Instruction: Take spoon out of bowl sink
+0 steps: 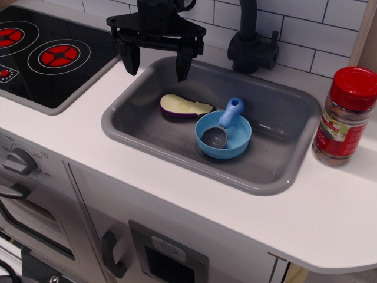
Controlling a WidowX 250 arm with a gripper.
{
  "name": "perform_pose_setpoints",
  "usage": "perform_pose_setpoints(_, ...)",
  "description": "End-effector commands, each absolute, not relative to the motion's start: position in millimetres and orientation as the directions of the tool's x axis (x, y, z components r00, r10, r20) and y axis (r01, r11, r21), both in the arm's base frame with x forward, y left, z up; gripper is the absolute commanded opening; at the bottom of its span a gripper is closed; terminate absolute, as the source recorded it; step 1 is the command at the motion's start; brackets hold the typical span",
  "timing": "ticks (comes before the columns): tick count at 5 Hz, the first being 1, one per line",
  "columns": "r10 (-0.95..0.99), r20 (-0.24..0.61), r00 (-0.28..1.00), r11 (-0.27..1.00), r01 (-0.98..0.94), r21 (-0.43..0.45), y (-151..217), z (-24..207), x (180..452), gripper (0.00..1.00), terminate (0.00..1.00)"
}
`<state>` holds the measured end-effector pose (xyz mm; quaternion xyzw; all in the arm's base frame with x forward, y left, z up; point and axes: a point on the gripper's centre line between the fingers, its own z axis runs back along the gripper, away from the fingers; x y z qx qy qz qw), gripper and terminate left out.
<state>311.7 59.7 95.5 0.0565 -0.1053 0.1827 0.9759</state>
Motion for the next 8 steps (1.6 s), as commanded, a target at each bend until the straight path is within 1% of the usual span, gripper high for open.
perform_pose_setpoints(1,0.345,0.226,0.911,0.927,-0.368,0.072,59.7,95.5,311.7,1.00,0.00)
perform_pose_setpoints(2,0.291,0.168,0.942,0.953,-0.301,0.036,45.1,84.3,333.9,1.00,0.00)
perform_pose_setpoints(3,0.217,0.180,0.960,0.976,-0.215,-0.029,28.2,77.5,358.5,1.00,0.00)
perform_pose_setpoints(4,0.222,0.200,0.954,0.974,-0.210,-0.082,18.3,71.2,374.3,1.00,0.00)
perform_pose_setpoints(5,0.208,0.241,0.948,0.977,-0.189,-0.097,5.0,64.4,384.8,1.00,0.00)
perform_pose_setpoints(6,0.187,0.253,0.949,0.982,-0.173,-0.077,-1.1,54.4,389.0,1.00,0.00)
perform_pose_setpoints(7,0.172,0.258,0.951,0.984,-0.154,-0.087,-8.4,45.0,389.2,1.00,0.00)
perform_pose_setpoints(8,0.172,0.271,0.947,0.984,-0.152,-0.091,-15.9,41.4,390.1,1.00,0.00)
